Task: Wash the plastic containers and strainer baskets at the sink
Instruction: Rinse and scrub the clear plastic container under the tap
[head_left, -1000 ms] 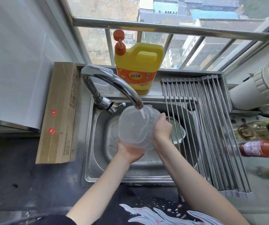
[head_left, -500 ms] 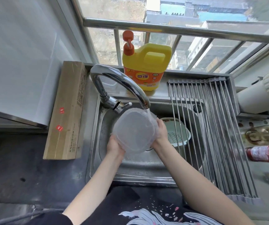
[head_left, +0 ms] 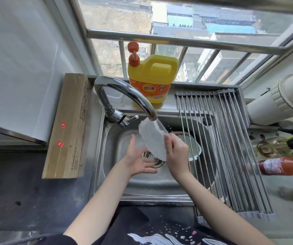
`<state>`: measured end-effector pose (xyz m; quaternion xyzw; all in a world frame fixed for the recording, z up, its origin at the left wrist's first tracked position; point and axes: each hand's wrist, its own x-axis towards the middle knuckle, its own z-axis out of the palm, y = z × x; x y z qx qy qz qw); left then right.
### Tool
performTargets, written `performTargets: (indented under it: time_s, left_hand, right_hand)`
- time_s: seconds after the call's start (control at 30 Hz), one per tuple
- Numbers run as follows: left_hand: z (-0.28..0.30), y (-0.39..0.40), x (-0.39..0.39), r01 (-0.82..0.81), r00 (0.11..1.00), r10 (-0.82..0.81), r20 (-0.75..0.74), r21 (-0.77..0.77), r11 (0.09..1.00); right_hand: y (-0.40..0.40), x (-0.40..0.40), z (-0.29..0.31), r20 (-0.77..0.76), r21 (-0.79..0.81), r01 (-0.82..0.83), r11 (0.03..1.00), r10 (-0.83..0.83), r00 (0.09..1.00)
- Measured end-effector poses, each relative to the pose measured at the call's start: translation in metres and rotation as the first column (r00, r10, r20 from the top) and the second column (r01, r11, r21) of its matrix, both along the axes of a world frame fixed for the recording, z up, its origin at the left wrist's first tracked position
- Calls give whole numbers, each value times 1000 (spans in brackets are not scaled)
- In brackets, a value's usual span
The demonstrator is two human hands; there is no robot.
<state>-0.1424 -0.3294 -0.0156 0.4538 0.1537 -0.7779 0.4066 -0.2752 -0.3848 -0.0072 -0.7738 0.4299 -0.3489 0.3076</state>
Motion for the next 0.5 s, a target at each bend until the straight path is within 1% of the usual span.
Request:
performTargets:
  time_s: [0.03,0.07,0.13,0.17,0.23,0.3,0.37,0.4,0.43,0.47,0.5]
  left_hand:
    - [0,4,7,-1,999,4,41,-59,998]
    - [2,8,12,3,999,3,51,-119,993]
    - [9,17,20,63,994,-46,101,-172,983]
    - [12,21,21,89,987,-66,146,-161,983]
    - [14,31,21,76,976,-44,216,-146,986]
    - [14,38,16,34,958,12,287,-155,987]
    - [10,42,8,9,910,40,414,-116,993]
    - [9,43,3,-8,868,51,494,-88,996]
    - [5,45,-1,-11,816,53,576,-75,997]
    - [3,46,-5,12,750,46,660,-84,996]
    - [2,49,-7,79,654,23,756,-98,992]
  right_hand:
    - [5,-3,-3,-73,-101,-85,991,78,994]
    - [9,-6,-8,-135,-195,-174,965,150,980]
    - [18,-9,-20,-232,-354,-363,862,295,927]
    - [23,-10,-25,-276,-414,-432,801,342,898]
    - [30,-13,-34,-354,-472,-505,723,370,859]
    - [31,-17,-41,-429,-499,-539,679,347,834]
    - [30,-23,-42,-506,-506,-569,648,311,804]
    - [28,-28,-38,-543,-456,-587,669,313,779]
    - [26,-32,-32,-565,-368,-584,723,324,759]
    - [24,-35,-22,-551,-257,-522,813,321,770]
    - [22,-39,-12,-489,-107,-391,914,294,821]
